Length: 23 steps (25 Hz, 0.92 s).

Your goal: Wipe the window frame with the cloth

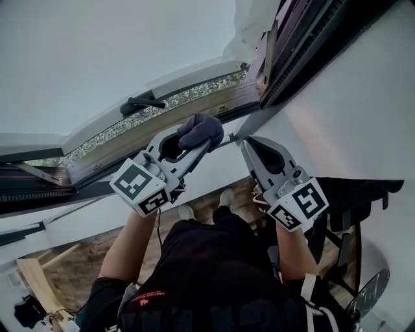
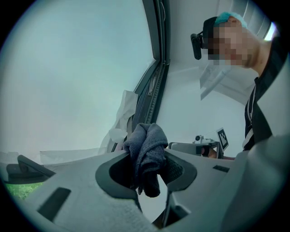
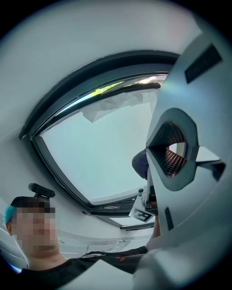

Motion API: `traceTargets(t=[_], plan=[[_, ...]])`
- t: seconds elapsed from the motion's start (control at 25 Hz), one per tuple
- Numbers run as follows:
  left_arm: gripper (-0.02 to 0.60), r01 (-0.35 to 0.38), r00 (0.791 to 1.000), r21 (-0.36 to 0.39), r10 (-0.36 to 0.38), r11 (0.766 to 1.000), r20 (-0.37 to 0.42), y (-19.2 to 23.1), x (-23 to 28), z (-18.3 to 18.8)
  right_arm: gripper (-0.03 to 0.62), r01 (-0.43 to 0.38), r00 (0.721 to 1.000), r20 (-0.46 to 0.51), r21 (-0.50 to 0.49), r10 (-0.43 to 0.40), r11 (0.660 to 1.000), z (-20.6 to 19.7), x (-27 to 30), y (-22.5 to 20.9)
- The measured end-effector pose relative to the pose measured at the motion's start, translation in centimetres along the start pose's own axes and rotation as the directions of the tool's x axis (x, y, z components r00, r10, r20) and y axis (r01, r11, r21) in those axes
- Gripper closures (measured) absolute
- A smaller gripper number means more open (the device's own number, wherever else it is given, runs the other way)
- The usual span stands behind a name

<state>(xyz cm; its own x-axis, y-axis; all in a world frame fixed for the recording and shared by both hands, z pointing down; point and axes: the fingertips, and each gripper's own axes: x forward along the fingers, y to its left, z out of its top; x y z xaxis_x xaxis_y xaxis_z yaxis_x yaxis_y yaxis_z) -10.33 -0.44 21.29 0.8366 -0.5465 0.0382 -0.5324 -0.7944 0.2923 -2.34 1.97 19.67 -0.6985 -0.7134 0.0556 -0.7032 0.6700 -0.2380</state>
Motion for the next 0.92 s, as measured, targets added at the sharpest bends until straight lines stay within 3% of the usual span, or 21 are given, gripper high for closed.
traceTargets(t=[0.4,0.92], plan=[[0.433,-0.007,1.0,0.044,0.006,0.999,0.013,-0.6,-1.4,0.7,0.589,-0.028,1.0,-0.009,-0.015,0.028,1.0,0.1,0.2,1.6],[0.433,-0.007,1.0,0.033,0.007,0.999,0.006,-0.1,-1.3,0.7,0.589,-0.032,0.999,-0.021,-0.018,0.032,0.999,0.1,0.8,1.4]])
